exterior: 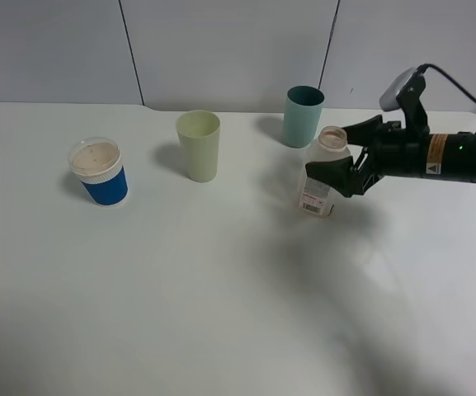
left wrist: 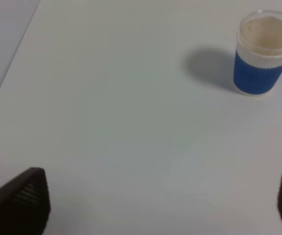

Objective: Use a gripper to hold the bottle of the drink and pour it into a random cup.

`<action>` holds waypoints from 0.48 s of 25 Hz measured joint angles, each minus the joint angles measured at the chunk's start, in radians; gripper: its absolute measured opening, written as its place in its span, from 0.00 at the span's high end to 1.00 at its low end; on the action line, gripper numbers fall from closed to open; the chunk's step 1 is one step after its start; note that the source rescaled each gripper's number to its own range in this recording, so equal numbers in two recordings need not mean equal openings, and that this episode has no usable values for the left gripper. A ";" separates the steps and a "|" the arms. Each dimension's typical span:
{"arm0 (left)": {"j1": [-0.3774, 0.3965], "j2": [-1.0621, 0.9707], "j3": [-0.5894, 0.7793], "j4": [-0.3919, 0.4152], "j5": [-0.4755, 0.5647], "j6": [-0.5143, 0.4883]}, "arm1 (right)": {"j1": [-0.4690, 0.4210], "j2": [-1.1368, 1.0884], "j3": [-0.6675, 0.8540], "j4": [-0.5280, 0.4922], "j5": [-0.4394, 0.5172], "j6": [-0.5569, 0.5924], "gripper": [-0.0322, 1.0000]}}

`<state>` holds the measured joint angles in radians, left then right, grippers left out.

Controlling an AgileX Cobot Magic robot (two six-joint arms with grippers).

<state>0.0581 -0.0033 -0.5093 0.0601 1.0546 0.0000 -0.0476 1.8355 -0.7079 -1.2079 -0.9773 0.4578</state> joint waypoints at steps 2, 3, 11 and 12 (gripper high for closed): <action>0.000 0.000 0.000 0.000 0.000 0.000 | 0.000 -0.062 0.001 0.014 0.021 0.018 0.06; 0.000 0.000 0.000 0.000 0.000 0.000 | 0.000 -0.088 0.001 0.025 0.031 0.023 0.06; 0.000 0.000 0.000 0.000 0.000 0.000 | 0.000 -0.274 0.001 0.108 0.067 0.107 0.06; 0.000 0.000 0.000 0.000 0.000 0.000 | 0.000 -0.293 0.001 0.110 0.067 0.114 0.06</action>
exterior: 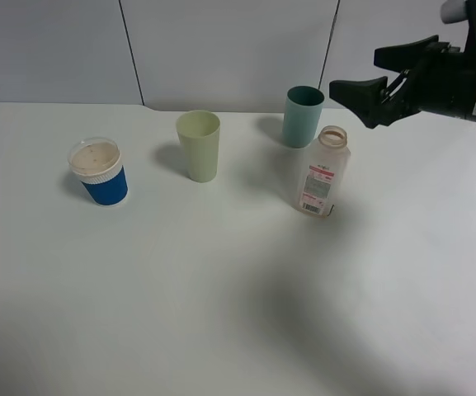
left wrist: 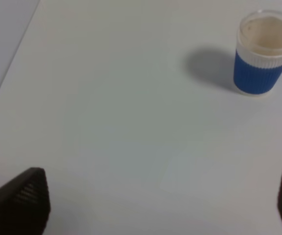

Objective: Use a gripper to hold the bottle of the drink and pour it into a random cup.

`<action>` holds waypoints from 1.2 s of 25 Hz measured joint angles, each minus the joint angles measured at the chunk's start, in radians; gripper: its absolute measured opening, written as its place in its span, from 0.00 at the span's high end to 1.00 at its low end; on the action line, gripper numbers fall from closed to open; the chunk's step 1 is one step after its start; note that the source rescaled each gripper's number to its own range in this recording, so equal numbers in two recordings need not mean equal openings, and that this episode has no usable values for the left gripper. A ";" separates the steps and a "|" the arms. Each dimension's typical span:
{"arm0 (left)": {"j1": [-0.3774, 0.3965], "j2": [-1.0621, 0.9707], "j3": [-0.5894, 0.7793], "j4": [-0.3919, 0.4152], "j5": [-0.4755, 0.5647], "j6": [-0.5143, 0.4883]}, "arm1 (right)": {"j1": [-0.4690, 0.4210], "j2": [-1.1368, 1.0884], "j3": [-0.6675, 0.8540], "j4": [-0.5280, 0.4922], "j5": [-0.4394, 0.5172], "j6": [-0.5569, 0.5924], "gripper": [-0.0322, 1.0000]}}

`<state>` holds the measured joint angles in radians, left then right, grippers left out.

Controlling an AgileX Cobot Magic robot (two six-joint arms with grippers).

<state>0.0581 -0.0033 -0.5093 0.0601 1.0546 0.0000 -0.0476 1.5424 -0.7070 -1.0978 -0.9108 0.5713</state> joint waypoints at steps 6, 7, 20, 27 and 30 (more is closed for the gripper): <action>0.000 0.000 0.000 0.000 0.000 0.000 | 0.000 -0.097 0.000 0.017 0.002 0.018 0.06; 0.000 0.000 0.000 0.000 0.000 0.000 | 0.000 -0.115 0.000 0.019 0.007 0.025 0.06; 0.000 0.000 0.000 0.000 0.000 0.000 | 0.000 -0.453 0.000 0.389 0.610 0.051 0.06; 0.000 0.000 0.000 0.000 0.000 0.000 | 0.000 -0.672 0.000 0.594 0.930 -0.215 0.06; 0.000 0.000 0.000 0.000 0.000 0.000 | 0.000 -0.765 0.000 0.671 1.032 -0.264 0.06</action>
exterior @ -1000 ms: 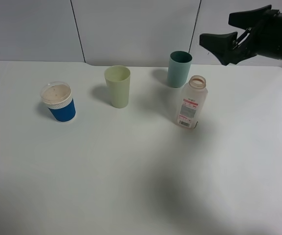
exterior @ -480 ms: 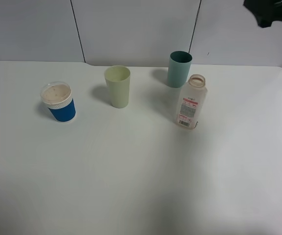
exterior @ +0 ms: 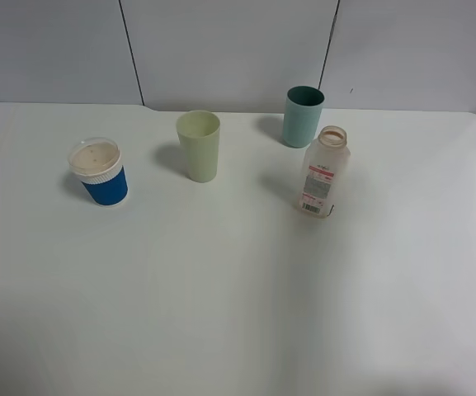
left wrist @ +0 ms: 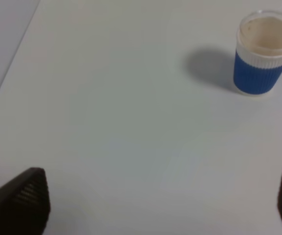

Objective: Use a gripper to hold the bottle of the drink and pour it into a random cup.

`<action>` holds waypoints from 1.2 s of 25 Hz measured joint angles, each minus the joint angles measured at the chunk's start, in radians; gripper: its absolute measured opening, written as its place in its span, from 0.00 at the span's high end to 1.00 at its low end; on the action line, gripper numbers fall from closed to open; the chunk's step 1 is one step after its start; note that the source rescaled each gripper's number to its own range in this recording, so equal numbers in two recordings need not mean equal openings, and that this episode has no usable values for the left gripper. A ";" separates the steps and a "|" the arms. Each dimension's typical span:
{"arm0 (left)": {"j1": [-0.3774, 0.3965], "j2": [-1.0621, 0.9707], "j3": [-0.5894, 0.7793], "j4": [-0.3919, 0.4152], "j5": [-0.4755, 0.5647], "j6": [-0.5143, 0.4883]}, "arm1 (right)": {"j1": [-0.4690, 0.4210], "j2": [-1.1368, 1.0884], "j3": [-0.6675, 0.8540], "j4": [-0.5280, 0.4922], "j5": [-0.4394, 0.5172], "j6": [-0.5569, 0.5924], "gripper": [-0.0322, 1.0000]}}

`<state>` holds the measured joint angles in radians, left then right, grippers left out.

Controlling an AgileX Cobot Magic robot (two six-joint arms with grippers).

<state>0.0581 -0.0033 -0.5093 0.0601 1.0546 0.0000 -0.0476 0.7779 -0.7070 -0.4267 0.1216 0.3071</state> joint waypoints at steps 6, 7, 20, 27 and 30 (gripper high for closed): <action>0.000 0.000 0.000 0.000 0.000 0.000 | 0.000 -0.204 0.000 0.085 0.215 -0.010 0.06; 0.000 0.000 0.000 0.000 0.000 0.000 | 0.000 -0.232 0.000 0.089 0.264 -0.010 0.06; 0.000 0.000 0.000 0.000 0.000 0.000 | 0.000 -0.563 0.000 0.113 0.735 -0.023 0.06; 0.000 0.000 0.000 0.000 0.000 0.000 | 0.000 -0.724 0.000 0.247 0.778 -0.109 0.06; 0.000 0.000 0.000 0.000 0.000 0.000 | 0.000 -0.761 0.005 0.309 0.817 -0.197 0.08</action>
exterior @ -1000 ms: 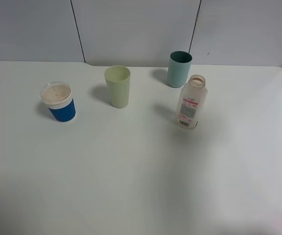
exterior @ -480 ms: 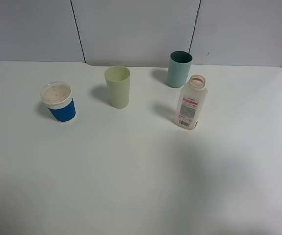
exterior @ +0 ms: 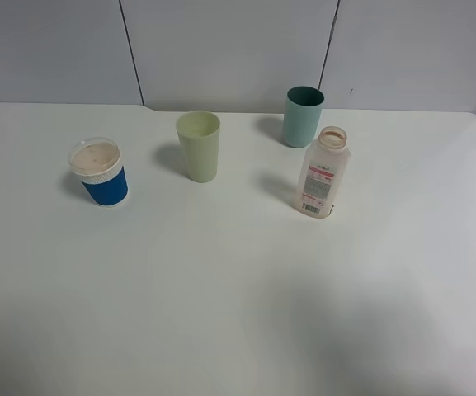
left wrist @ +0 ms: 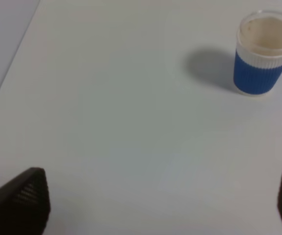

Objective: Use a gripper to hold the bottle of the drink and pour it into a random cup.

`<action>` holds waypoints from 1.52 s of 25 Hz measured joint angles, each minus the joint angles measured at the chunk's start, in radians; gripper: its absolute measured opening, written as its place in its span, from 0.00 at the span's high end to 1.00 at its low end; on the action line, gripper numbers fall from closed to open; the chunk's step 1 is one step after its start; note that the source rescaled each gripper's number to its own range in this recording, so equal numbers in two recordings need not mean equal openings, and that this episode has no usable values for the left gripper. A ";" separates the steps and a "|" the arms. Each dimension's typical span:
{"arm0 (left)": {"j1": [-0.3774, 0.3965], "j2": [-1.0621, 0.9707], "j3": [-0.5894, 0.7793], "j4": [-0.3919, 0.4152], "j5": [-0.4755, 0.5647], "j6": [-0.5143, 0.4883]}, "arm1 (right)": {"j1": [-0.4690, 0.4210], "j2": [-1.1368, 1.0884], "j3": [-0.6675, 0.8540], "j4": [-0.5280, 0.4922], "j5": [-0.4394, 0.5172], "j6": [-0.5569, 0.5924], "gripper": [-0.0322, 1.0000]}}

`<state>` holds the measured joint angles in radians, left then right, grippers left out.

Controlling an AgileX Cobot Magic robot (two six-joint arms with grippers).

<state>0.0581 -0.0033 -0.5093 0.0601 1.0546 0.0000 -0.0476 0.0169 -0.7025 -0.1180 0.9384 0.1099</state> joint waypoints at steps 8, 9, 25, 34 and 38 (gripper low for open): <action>0.000 0.000 0.000 0.000 0.000 0.009 | 0.000 -0.020 0.123 0.118 0.110 -0.162 0.12; 0.000 0.000 0.000 0.000 0.000 0.009 | 0.000 -0.020 0.137 0.118 0.120 -0.169 0.12; 0.000 0.000 0.000 0.000 0.000 0.010 | 0.000 -0.020 0.199 0.109 0.131 -0.125 0.12; 0.000 0.000 0.000 0.000 0.000 0.011 | 0.000 -0.020 0.199 0.109 0.131 -0.125 0.12; 0.000 0.000 0.000 0.000 0.000 0.011 | 0.000 -0.020 0.199 0.109 0.131 -0.125 0.12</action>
<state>0.0581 -0.0033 -0.5093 0.0601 1.0546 0.0112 -0.0476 -0.0027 -0.5037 -0.0090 1.0697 -0.0148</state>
